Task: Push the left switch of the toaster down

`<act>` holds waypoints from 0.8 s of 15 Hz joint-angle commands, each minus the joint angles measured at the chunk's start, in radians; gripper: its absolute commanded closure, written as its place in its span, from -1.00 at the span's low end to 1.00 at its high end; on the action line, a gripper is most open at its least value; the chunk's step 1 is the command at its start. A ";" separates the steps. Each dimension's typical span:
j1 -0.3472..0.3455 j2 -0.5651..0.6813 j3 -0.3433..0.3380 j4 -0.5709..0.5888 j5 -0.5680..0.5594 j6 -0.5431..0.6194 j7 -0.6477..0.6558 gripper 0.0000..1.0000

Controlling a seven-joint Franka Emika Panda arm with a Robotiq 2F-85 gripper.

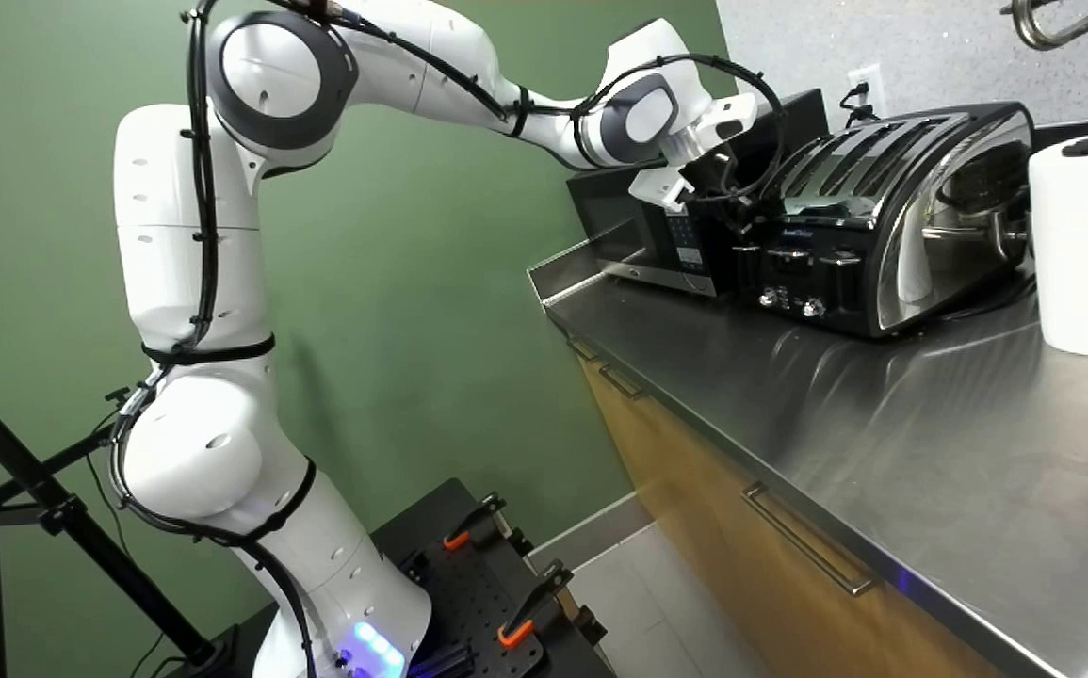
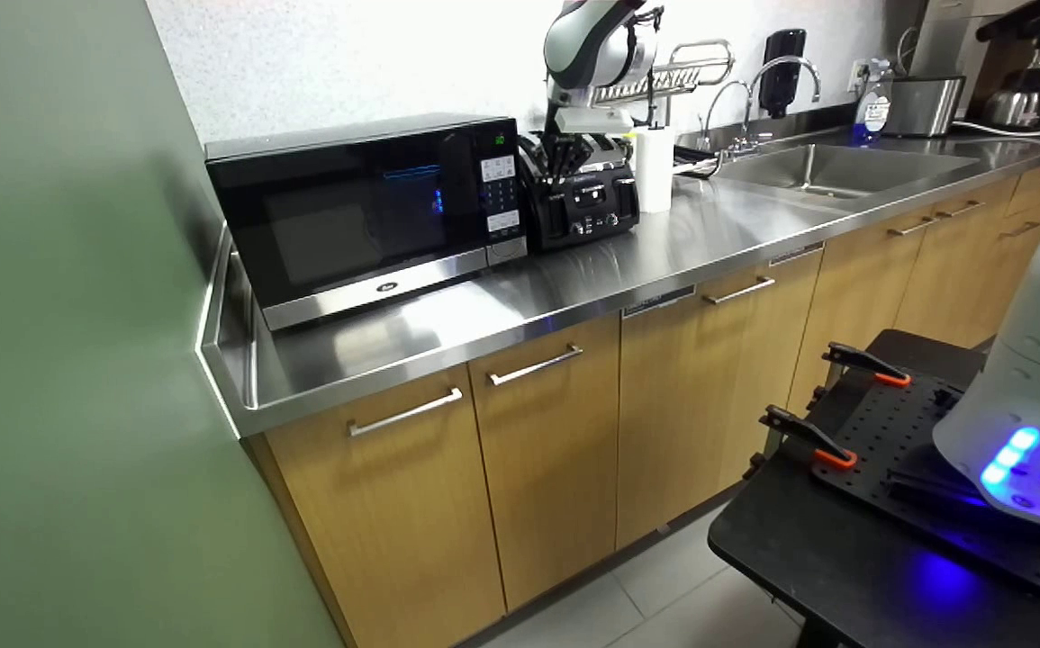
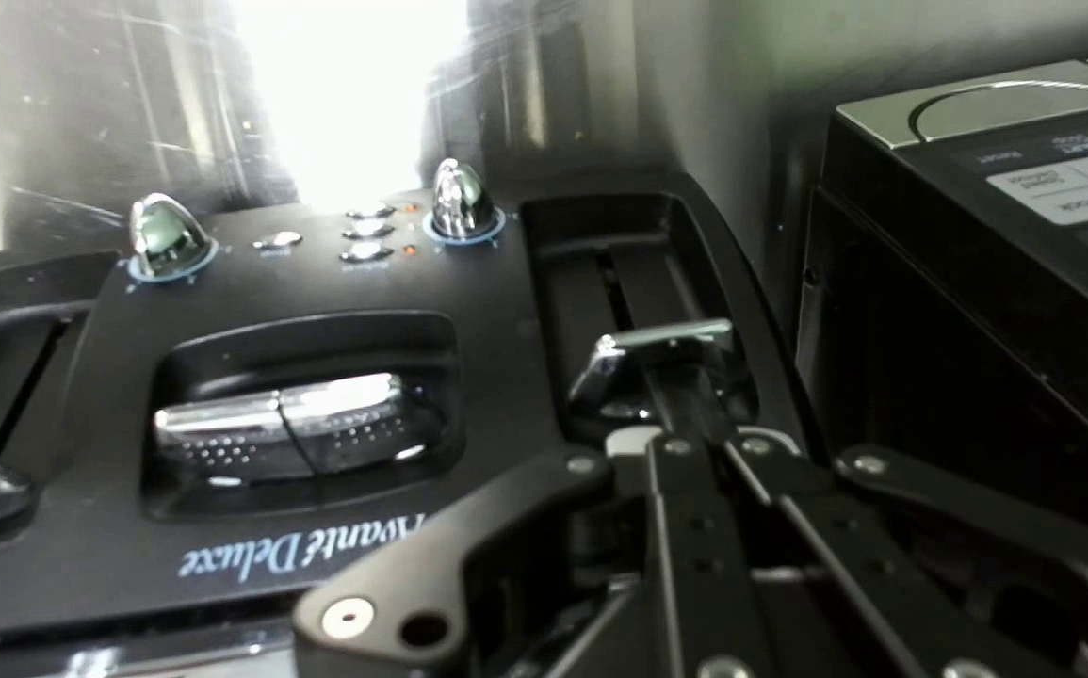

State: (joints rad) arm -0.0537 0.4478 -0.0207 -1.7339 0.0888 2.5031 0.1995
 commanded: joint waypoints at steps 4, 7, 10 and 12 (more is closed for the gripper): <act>-0.001 0.065 -0.009 0.108 0.023 -0.158 0.000 1.00; -0.006 0.101 -0.008 0.148 0.026 -0.195 -0.005 1.00; -0.013 0.175 -0.010 0.206 0.032 -0.222 -0.003 1.00; -0.020 0.243 -0.010 0.253 0.041 -0.249 -0.003 1.00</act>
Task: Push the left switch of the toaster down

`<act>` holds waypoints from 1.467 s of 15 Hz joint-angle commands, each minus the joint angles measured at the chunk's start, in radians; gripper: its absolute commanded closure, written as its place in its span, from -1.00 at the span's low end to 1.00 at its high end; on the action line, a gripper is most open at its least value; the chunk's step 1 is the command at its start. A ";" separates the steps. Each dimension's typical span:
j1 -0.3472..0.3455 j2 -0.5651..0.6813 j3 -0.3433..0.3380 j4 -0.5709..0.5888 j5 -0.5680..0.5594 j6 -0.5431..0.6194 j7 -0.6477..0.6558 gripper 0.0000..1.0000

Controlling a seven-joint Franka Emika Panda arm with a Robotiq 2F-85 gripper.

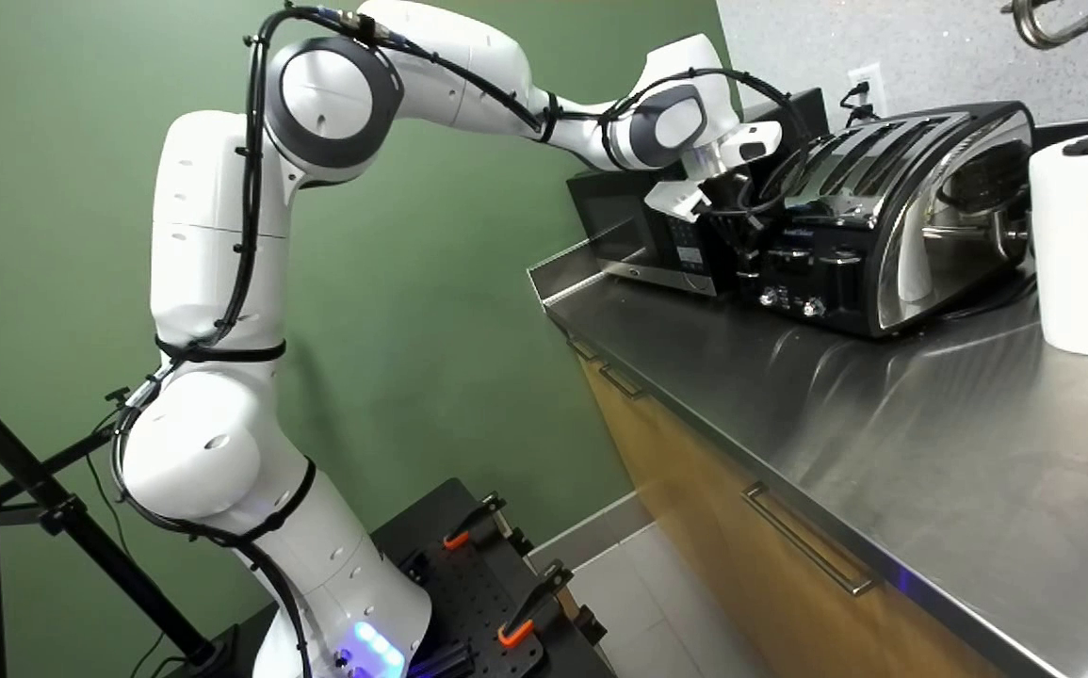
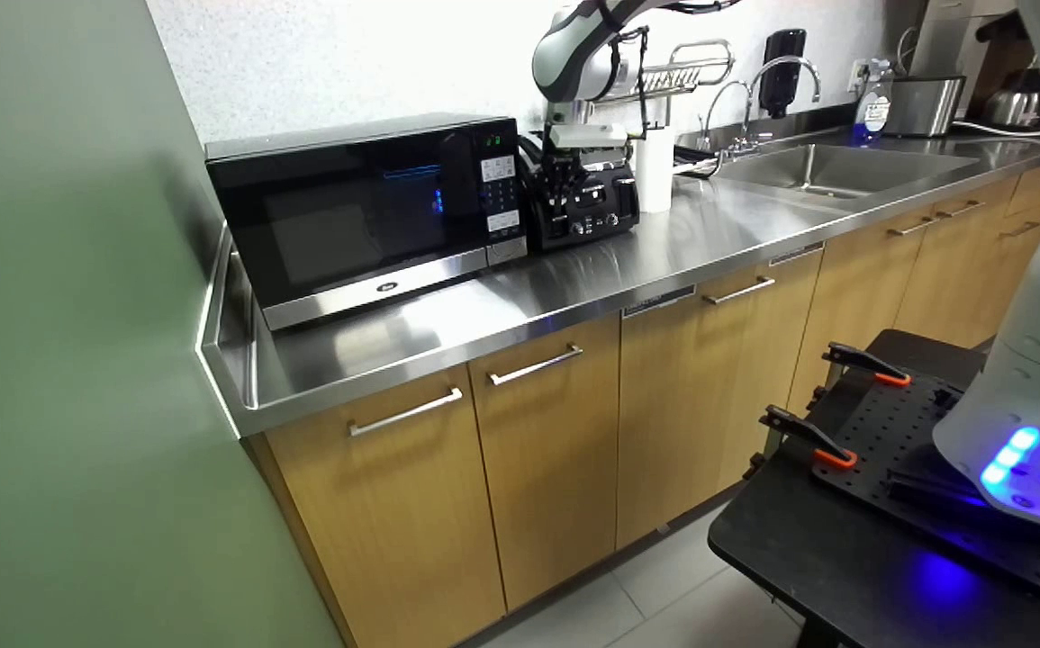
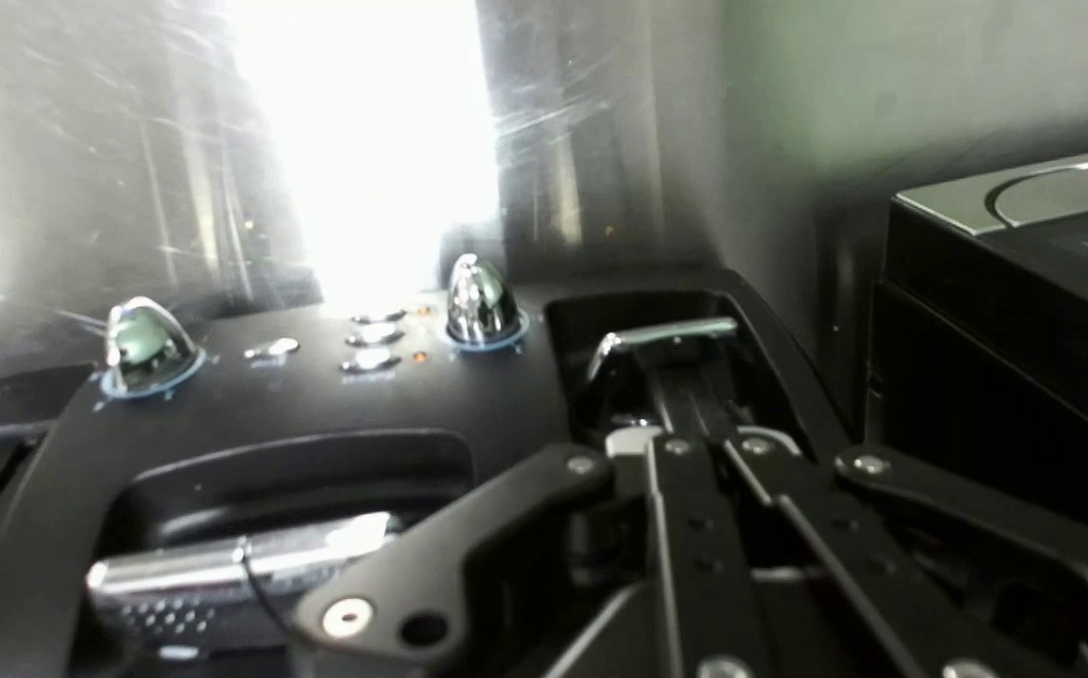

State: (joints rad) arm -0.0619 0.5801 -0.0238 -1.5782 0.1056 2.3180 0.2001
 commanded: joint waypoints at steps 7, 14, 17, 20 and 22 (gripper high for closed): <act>-0.016 0.241 -0.016 0.246 0.029 -0.227 0.045 1.00; -0.003 0.139 -0.015 0.214 0.027 -0.189 0.041 1.00; 0.007 0.049 -0.017 0.135 0.019 -0.139 0.034 1.00; 0.013 -0.026 -0.016 0.061 0.015 -0.073 0.032 1.00; 0.019 -0.072 -0.017 0.010 0.011 -0.033 0.033 1.00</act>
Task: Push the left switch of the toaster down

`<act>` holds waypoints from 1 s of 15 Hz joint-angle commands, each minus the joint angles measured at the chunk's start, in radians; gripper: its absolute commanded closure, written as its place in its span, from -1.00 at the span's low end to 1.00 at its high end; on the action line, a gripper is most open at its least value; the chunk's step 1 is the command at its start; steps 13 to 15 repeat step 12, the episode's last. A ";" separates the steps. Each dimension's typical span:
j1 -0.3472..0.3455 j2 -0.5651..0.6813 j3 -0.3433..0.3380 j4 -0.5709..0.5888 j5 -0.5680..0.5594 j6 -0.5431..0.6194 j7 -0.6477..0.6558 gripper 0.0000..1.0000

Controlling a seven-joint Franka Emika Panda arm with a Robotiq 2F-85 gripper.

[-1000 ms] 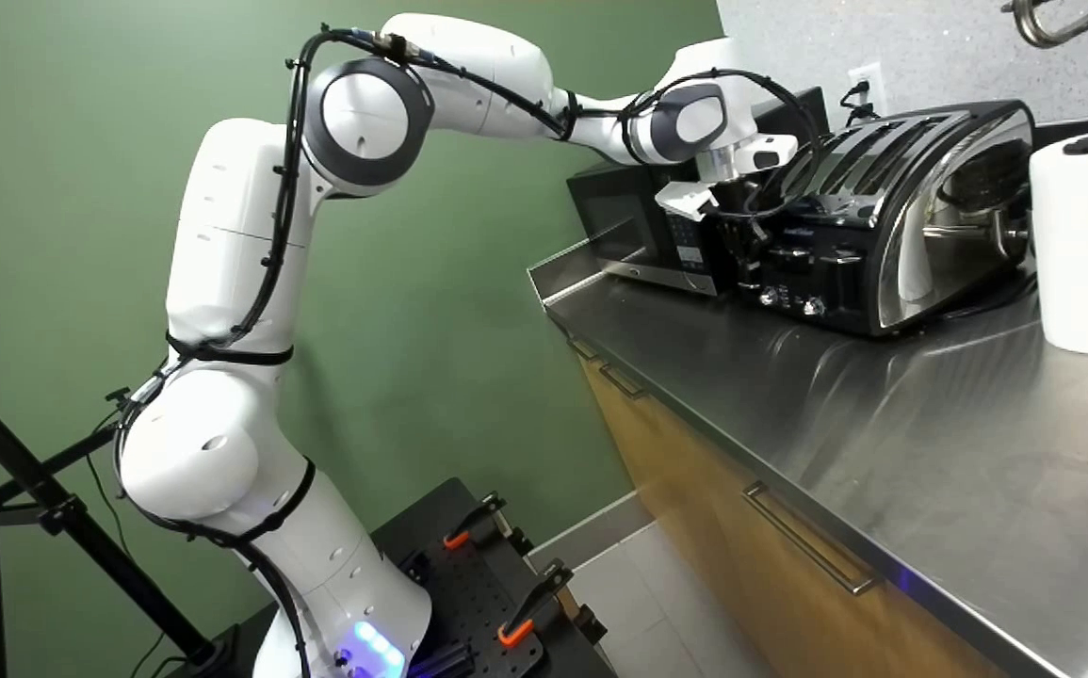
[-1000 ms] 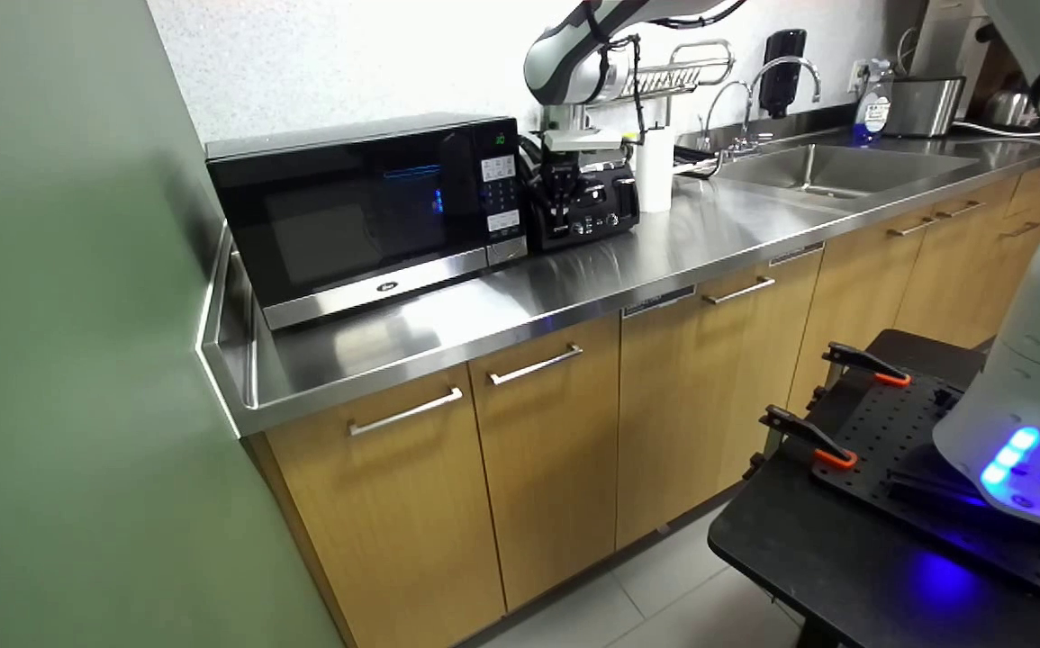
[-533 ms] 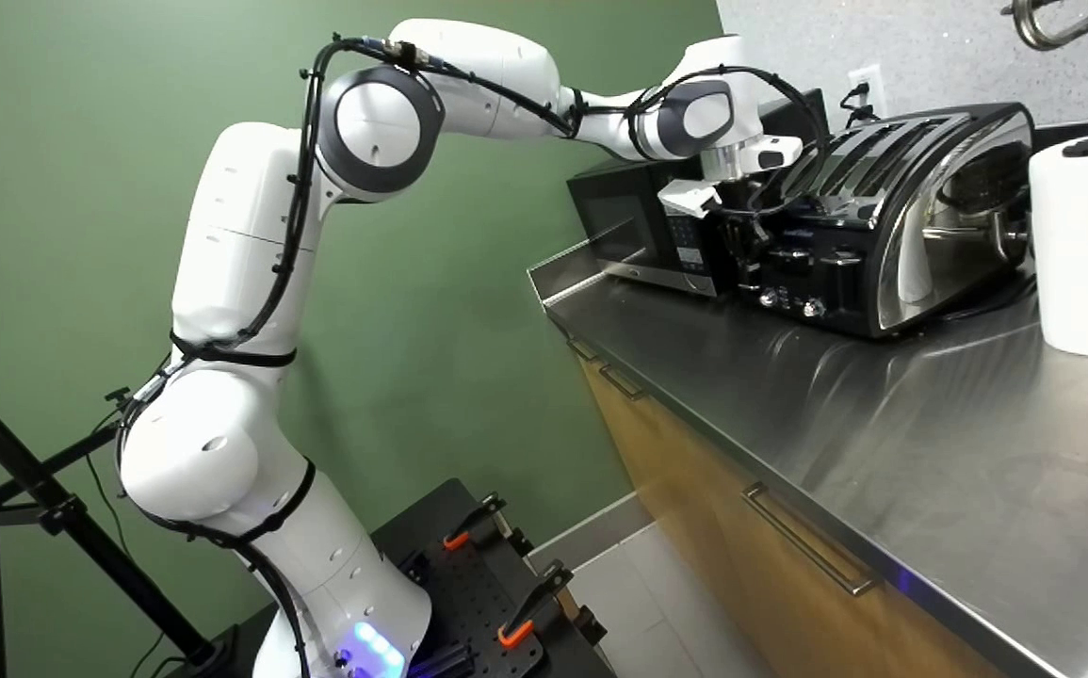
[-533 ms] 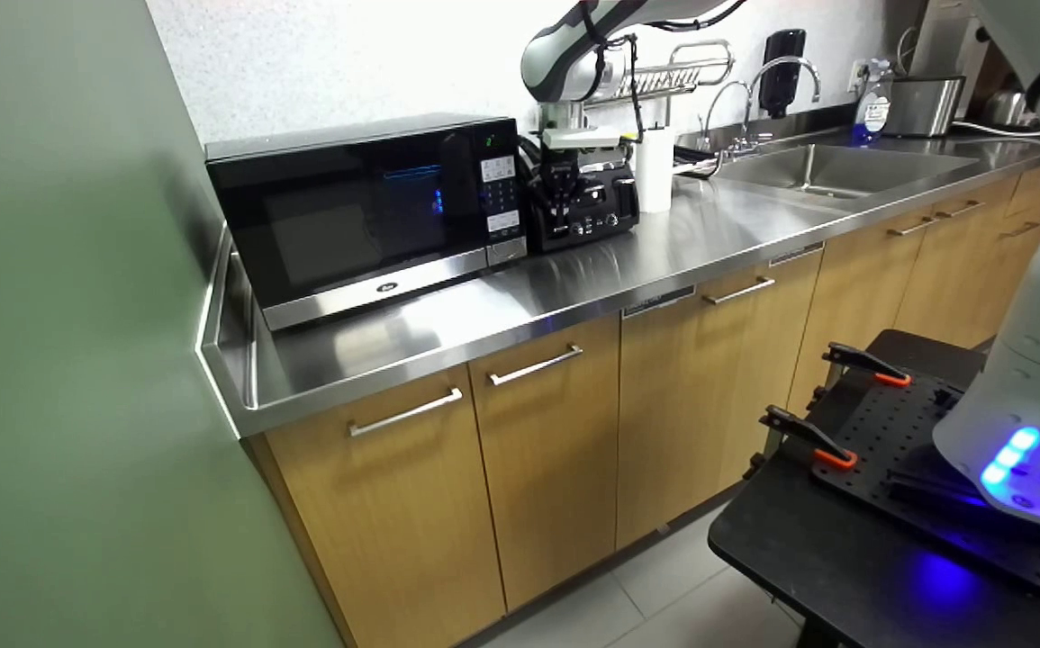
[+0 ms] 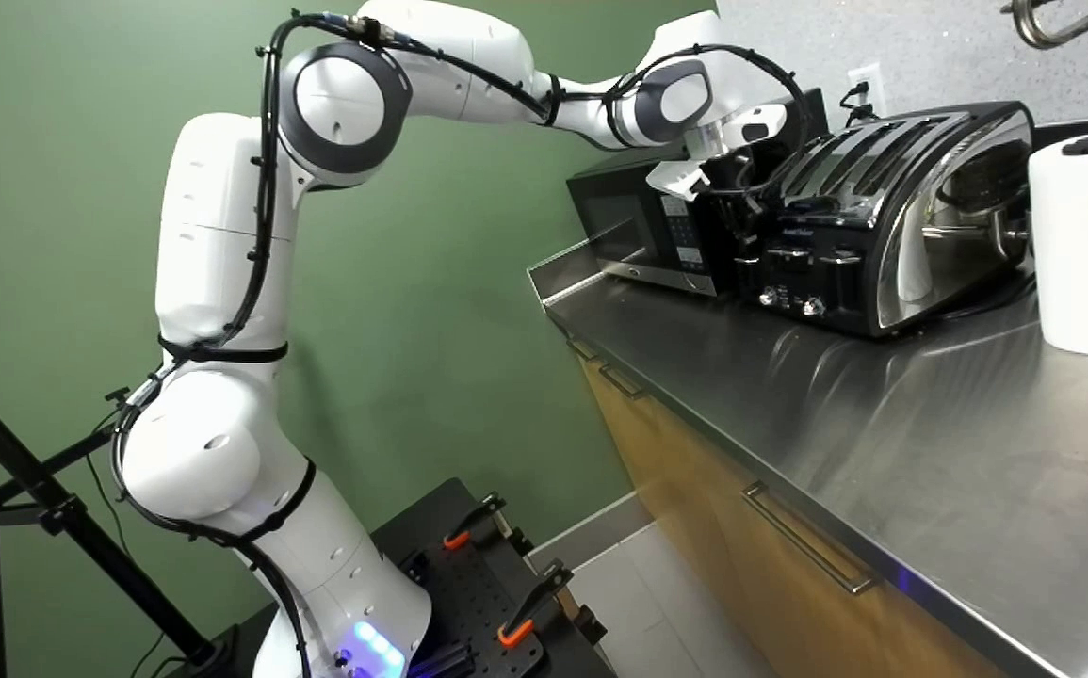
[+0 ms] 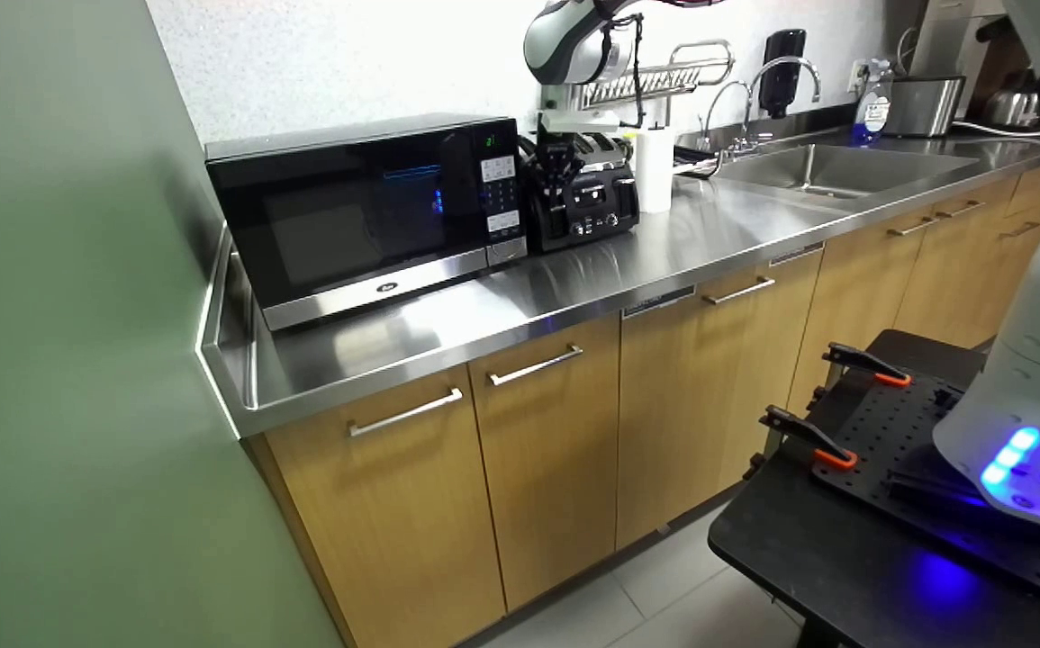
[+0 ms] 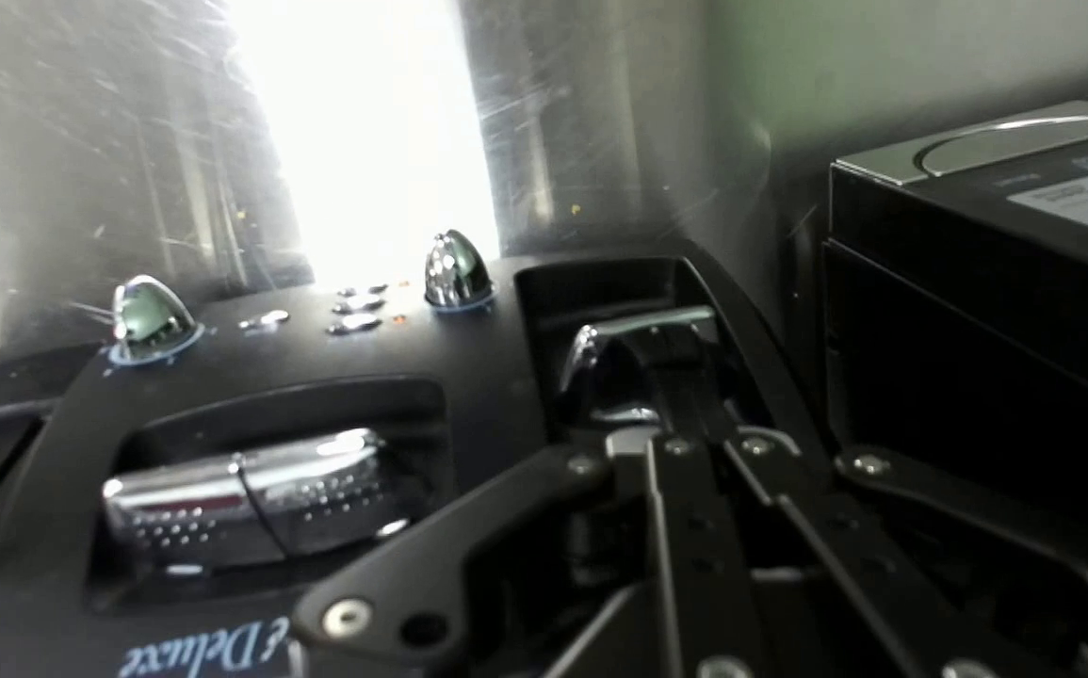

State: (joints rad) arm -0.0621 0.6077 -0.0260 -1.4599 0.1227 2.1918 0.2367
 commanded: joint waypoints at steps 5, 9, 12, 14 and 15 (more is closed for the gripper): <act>0.047 -0.249 -0.024 -0.236 -0.045 0.184 0.010 1.00; 0.062 -0.355 -0.032 -0.307 -0.101 0.208 0.020 1.00; 0.064 -0.415 -0.030 -0.348 -0.125 0.192 0.028 1.00; 0.064 -0.415 -0.030 -0.348 -0.125 0.192 0.028 1.00; 0.064 -0.415 -0.030 -0.348 -0.125 0.192 0.028 1.00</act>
